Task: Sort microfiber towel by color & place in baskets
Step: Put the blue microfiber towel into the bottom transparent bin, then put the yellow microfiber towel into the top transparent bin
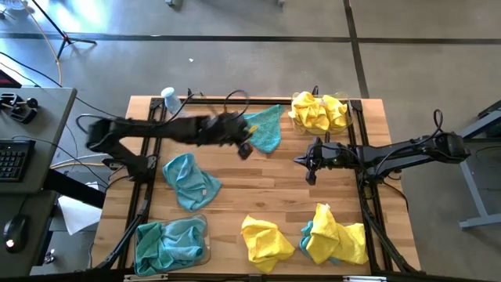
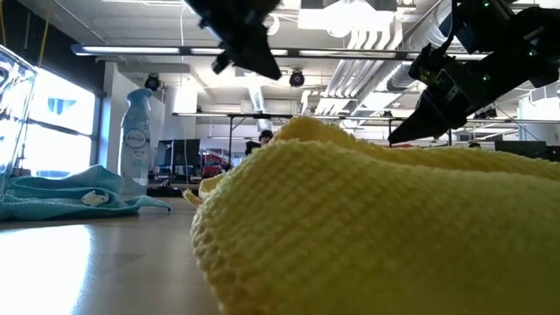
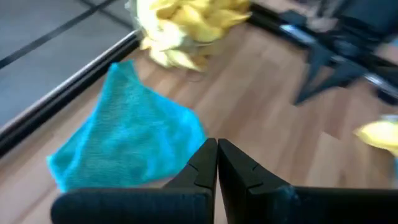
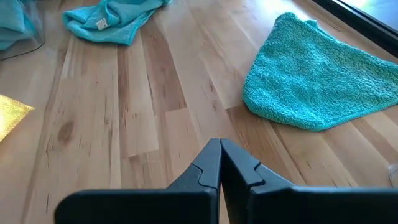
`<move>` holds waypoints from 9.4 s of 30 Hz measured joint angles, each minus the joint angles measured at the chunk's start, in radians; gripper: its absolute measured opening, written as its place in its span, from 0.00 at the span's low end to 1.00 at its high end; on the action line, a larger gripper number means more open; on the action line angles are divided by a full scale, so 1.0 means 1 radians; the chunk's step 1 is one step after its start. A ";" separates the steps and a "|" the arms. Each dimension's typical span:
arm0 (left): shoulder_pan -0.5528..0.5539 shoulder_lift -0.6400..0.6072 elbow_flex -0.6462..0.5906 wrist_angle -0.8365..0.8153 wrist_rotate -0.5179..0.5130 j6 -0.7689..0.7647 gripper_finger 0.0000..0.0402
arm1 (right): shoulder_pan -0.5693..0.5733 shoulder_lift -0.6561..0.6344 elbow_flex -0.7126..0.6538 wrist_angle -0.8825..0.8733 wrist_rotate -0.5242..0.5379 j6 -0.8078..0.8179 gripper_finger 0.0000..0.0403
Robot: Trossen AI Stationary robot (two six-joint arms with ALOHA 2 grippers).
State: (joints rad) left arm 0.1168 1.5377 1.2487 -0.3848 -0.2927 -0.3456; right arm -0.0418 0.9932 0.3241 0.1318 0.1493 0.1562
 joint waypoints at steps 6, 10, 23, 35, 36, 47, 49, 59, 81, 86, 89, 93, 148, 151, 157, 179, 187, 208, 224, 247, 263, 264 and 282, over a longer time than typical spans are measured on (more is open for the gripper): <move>0.094 0.219 0.290 -0.195 0.022 0.014 0.11 | 0.000 0.000 0.000 0.000 0.000 0.000 0.00; 0.143 0.354 0.445 -0.255 0.061 -0.031 0.21 | 0.000 0.000 0.000 0.000 0.000 0.000 0.00; 0.214 0.644 0.576 -0.284 0.128 -0.191 0.28 | 0.000 0.000 0.000 0.000 0.001 0.000 0.00; 0.220 0.694 0.577 -0.299 0.125 -0.274 0.26 | 0.000 0.000 0.000 0.000 0.001 0.000 0.00; 0.222 0.692 0.577 -0.302 0.125 -0.274 0.26 | 0.000 0.000 0.000 0.000 0.001 0.000 0.00; 0.225 0.690 0.577 -0.304 0.064 -0.300 0.26 | 0.000 0.000 0.000 0.000 0.001 0.000 0.00; 0.228 0.690 0.577 -0.304 0.046 -0.301 0.26 | 0.000 0.000 0.000 0.000 0.001 0.000 0.00; 0.237 0.717 0.577 -0.302 0.058 -0.317 0.26 | 0.000 0.000 0.000 0.000 0.001 0.000 0.00; 0.222 0.797 0.598 -0.411 0.225 -0.342 0.07 | 0.000 0.000 0.000 -0.003 0.001 0.000 0.00; 0.222 0.797 0.598 -0.409 0.236 -0.342 0.19 | 0.000 0.000 0.000 -0.003 0.001 0.000 0.00; 0.216 0.797 0.598 -0.420 0.259 -0.342 0.27 | 0.000 0.000 0.000 -0.003 0.001 0.000 0.00; 0.208 0.801 0.600 -0.426 0.268 -0.339 0.37 | 0.000 0.000 0.000 -0.004 0.001 0.000 0.00; -0.488 0.004 0.624 -1.186 -0.005 -0.764 0.00 | 0.000 0.000 0.000 -0.017 0.001 0.000 0.00; -0.526 -0.012 0.624 -1.187 -0.005 -0.780 0.00 | 0.000 0.000 0.000 -0.019 0.001 0.000 0.00; -0.599 -0.009 0.624 -1.186 0.011 -0.818 0.00 | 0.000 0.000 0.000 -0.018 0.001 0.000 0.00; -1.060 0.015 0.624 -1.186 0.086 -1.611 0.00 | 0.000 0.000 0.000 -0.019 0.001 0.000 0.00; -1.202 0.082 0.625 -1.184 0.153 -1.885 0.00 | 0.000 0.000 0.000 -0.019 0.001 0.000 0.00; -1.177 0.251 0.559 -1.173 0.102 -1.894 0.00 | 0.000 0.000 0.000 -0.020 0.001 0.000 0.00; -1.078 0.250 0.200 -0.845 0.222 -1.957 0.01 | 0.000 0.000 0.000 -0.023 0.001 0.000 0.00; -1.081 0.243 0.086 -0.608 0.185 -1.928 0.27 | 0.000 0.000 0.000 -0.023 0.001 0.000 0.00; -1.083 0.243 0.459 -0.938 0.179 -1.877 0.27 | 0.000 0.000 0.000 -0.023 0.001 0.000 0.00; -1.082 0.243 0.483 -0.963 0.179 -1.877 0.27 | 0.000 0.000 0.000 -0.023 0.001 0.000 0.00; -1.037 0.185 0.732 -1.186 0.043 -1.786 0.27 | 0.000 0.000 0.000 -0.023 0.001 0.000 0.00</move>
State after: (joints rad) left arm -0.9198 1.7227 1.9809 -1.5711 -0.2493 -2.1320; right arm -0.0418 0.9936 0.3244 0.1093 0.1505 0.1558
